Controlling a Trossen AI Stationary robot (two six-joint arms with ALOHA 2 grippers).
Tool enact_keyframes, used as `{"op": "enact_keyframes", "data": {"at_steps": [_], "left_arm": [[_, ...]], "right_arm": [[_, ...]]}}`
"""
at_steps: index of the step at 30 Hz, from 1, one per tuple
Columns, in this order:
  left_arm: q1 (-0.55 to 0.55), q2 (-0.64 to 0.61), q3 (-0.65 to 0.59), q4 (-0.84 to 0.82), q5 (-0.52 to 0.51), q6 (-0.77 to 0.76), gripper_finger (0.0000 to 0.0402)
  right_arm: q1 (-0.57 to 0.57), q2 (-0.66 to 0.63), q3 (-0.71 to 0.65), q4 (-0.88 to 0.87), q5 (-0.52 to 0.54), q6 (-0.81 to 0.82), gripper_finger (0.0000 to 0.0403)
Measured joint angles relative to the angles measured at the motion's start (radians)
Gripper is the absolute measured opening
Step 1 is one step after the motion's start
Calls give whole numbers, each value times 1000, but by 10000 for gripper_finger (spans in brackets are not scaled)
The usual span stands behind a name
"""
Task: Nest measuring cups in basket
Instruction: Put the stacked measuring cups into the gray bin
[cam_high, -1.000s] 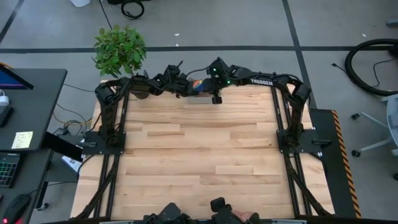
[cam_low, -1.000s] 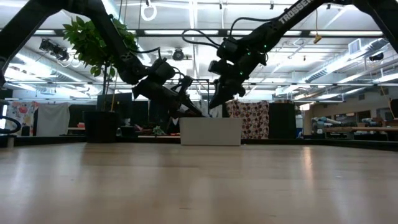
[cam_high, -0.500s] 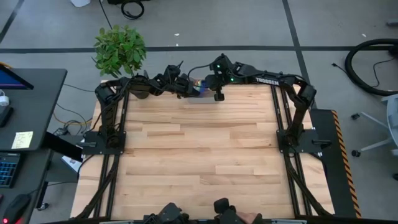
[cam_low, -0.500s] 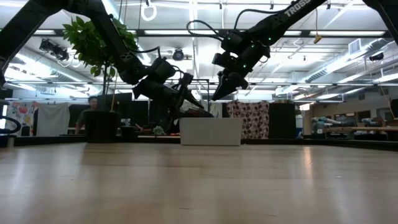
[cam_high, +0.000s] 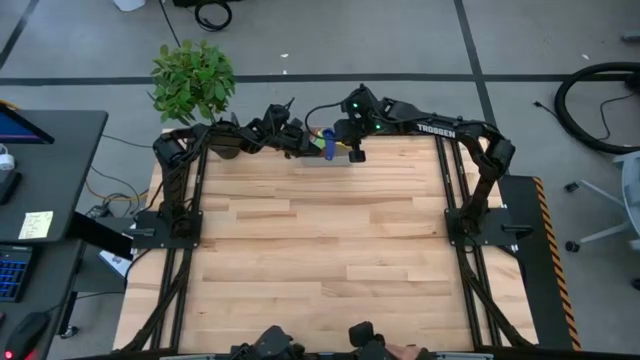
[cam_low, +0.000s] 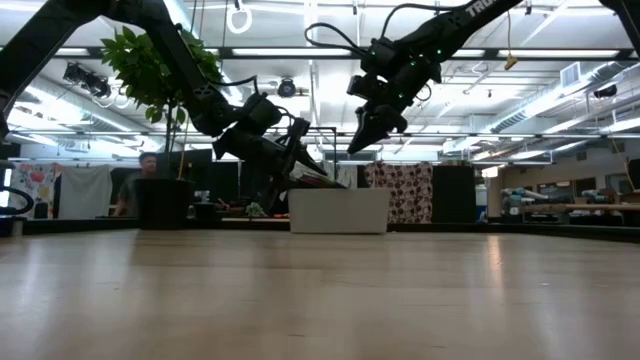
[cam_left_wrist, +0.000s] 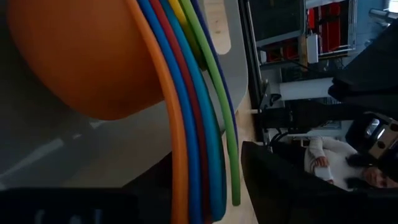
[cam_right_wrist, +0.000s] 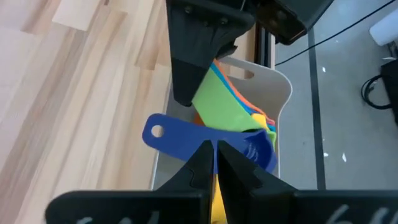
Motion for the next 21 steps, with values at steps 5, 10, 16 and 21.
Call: {"op": "enact_keyframes", "data": {"at_steps": [5,10,16,21], "left_arm": [[4,3,-2,30,33,-2,141],[24,5,-2,52,141,-69,141],[40,5,-2,59,218,-150,141],[40,4,-2,59,281,-210,142]], "right_arm": [[0,0,0,-10,0,0,26],[0,0,0,-11,-1,0,26],[0,1,0,-11,-1,0,26],[0,2,0,-10,-2,0,26]]}}
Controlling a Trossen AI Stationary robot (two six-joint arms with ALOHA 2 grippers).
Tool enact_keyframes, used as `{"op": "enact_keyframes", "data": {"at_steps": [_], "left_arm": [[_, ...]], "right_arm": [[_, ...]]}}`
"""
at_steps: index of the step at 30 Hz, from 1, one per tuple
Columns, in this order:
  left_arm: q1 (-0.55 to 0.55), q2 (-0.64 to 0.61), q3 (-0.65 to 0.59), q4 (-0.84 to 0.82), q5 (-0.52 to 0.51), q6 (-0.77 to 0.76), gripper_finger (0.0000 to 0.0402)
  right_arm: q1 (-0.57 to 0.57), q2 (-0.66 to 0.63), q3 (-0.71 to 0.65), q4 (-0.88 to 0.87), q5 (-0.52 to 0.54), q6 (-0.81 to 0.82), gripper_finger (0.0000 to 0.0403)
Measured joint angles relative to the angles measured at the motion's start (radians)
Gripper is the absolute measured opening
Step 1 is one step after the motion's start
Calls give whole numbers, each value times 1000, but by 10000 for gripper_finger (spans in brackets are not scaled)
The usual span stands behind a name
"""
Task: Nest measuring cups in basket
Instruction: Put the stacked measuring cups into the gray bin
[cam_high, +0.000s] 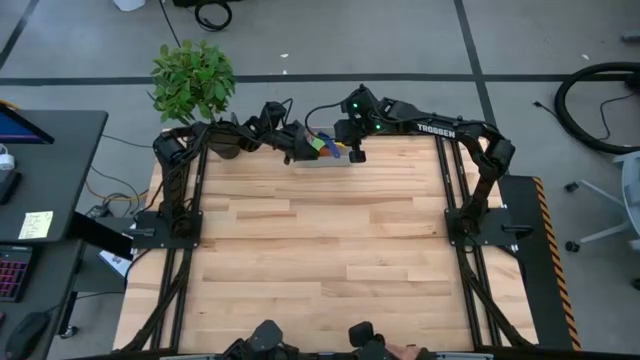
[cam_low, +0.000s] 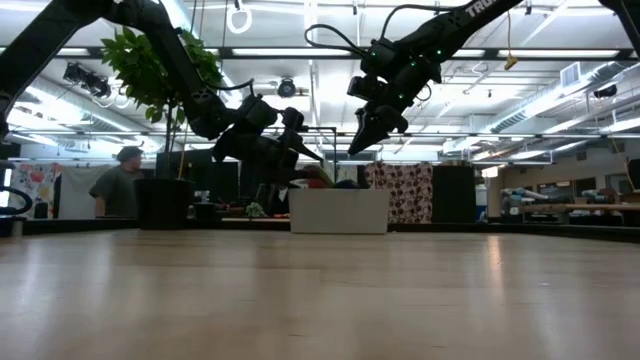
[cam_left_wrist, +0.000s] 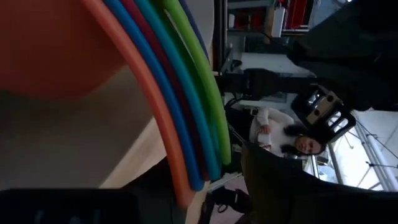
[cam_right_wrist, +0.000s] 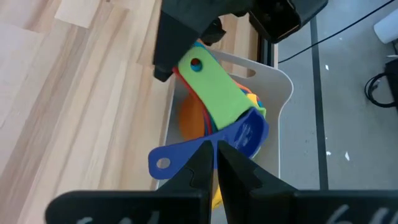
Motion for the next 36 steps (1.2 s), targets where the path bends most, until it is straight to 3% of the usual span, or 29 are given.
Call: {"op": "enact_keyframes", "data": {"at_steps": [8,17,23,30,36], "left_arm": [[10,-3,2,-10,-30,19,141],[21,-12,5,-227,-54,132,141],[32,-58,3,-262,-135,155,141],[60,-150,5,-467,-271,264,141],[65,-174,5,-535,-300,301,141]], "right_arm": [[0,1,0,4,-29,-1,26],[0,1,0,7,-70,-1,26],[0,1,0,7,-71,-4,26],[0,1,0,8,-70,-5,26],[0,1,0,8,-71,-7,26]]}}
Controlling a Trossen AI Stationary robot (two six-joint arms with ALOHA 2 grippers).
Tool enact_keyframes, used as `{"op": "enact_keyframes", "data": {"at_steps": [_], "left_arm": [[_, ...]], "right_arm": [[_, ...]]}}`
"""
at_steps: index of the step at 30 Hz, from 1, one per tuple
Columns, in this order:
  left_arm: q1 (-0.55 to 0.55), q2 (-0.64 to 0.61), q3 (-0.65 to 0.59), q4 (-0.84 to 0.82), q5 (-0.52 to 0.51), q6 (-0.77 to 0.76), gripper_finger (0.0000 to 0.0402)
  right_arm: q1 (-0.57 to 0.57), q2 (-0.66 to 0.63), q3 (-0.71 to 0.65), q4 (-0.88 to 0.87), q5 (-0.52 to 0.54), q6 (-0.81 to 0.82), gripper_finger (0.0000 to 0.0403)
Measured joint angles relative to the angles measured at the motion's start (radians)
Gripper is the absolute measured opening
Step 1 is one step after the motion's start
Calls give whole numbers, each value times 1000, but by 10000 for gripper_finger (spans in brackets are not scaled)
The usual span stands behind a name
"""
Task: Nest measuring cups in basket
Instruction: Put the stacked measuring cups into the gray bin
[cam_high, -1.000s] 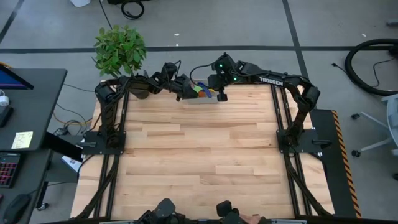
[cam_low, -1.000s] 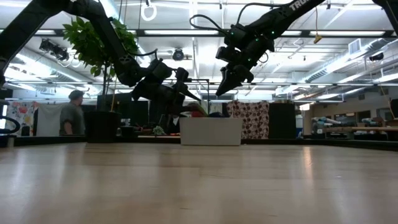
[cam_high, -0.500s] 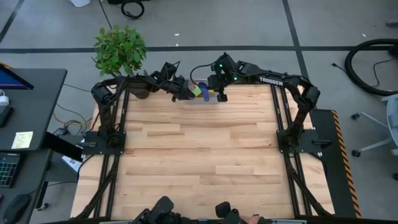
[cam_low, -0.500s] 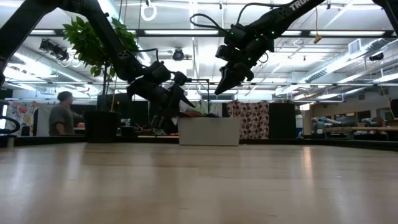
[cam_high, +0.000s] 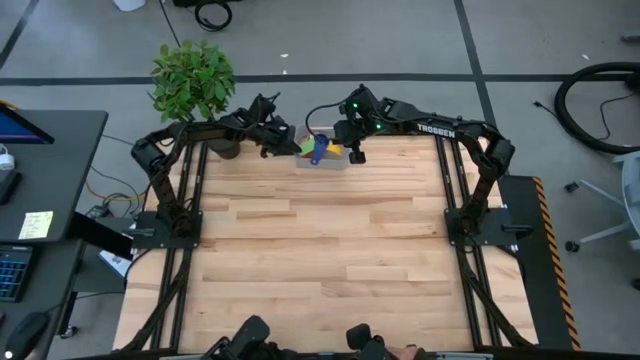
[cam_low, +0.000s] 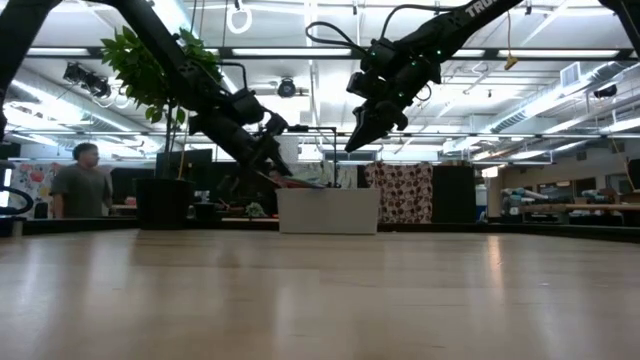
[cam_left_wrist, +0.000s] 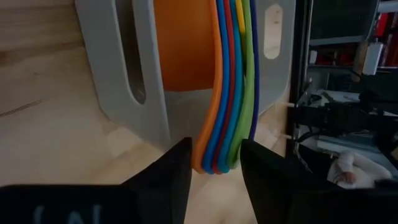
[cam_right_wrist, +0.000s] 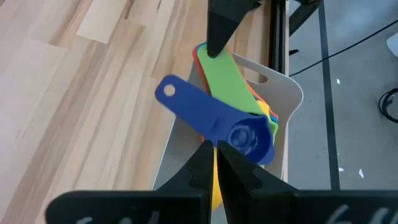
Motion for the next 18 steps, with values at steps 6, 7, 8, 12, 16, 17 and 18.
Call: {"op": "enact_keyframes", "data": {"at_steps": [6,7,8,12,16,17,18], "left_arm": [[1,-11,0,-13,11,-19,141],[1,-13,0,-13,17,-22,141],[0,-16,0,-13,25,-24,141],[0,-30,0,-37,47,-29,141],[0,-49,0,-66,8,-9,141],[0,-55,0,-79,-7,-4,141],[0,-61,0,-95,-20,-2,141]], "right_arm": [[0,0,0,-1,0,0,26],[0,0,0,-1,0,0,26],[0,0,0,-1,0,0,26],[0,0,0,-1,-1,0,26],[0,0,0,-1,-7,0,26],[0,0,0,-2,-8,0,26],[0,0,0,-2,-8,0,26]]}}
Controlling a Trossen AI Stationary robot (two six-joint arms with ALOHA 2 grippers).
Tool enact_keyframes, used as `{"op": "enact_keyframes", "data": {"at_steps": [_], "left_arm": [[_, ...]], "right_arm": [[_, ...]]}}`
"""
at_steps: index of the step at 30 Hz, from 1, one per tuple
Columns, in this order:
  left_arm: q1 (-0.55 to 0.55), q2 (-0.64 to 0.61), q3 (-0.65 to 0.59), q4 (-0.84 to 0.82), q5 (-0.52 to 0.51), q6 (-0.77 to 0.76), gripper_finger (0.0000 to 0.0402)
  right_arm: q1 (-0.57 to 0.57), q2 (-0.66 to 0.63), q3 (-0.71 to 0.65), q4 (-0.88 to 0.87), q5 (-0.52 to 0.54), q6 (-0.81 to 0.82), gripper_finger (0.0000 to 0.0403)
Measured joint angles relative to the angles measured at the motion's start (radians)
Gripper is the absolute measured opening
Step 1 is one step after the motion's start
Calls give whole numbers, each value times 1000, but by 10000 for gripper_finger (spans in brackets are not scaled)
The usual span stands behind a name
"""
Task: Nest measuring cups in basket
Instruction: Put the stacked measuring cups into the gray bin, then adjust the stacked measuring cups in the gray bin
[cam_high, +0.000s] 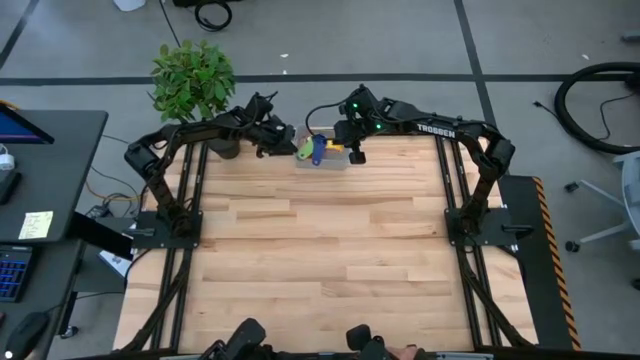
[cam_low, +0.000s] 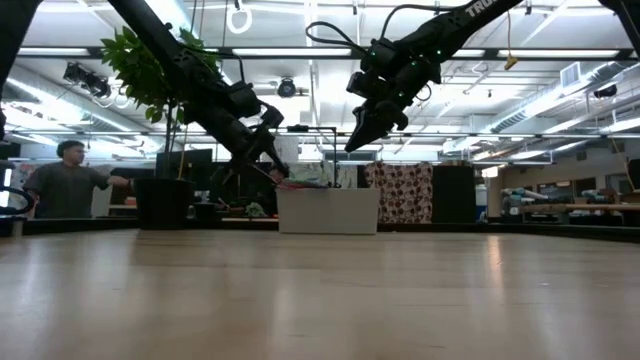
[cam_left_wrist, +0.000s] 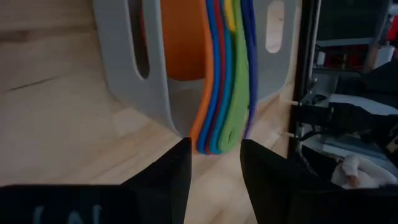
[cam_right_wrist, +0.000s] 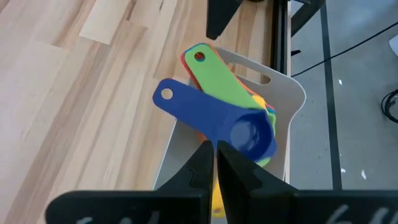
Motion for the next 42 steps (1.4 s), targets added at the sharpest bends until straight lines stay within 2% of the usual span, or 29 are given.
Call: {"op": "enact_keyframes", "data": {"at_steps": [4,9,17,25,30,42], "left_arm": [[0,-24,0,6,-27,3,141],[0,-40,1,10,-86,18,141],[-2,-39,1,12,-164,28,141],[-36,-38,1,47,-238,25,141],[-47,-32,1,69,-285,18,141],[-58,41,3,143,-259,-20,141]], "right_arm": [[0,0,0,-8,-18,0,26],[0,0,0,-15,-130,0,26],[-8,63,1,10,-161,43,26],[0,120,0,75,-52,59,26],[-14,120,0,78,-68,62,26],[-25,158,1,78,-67,63,26]]}}
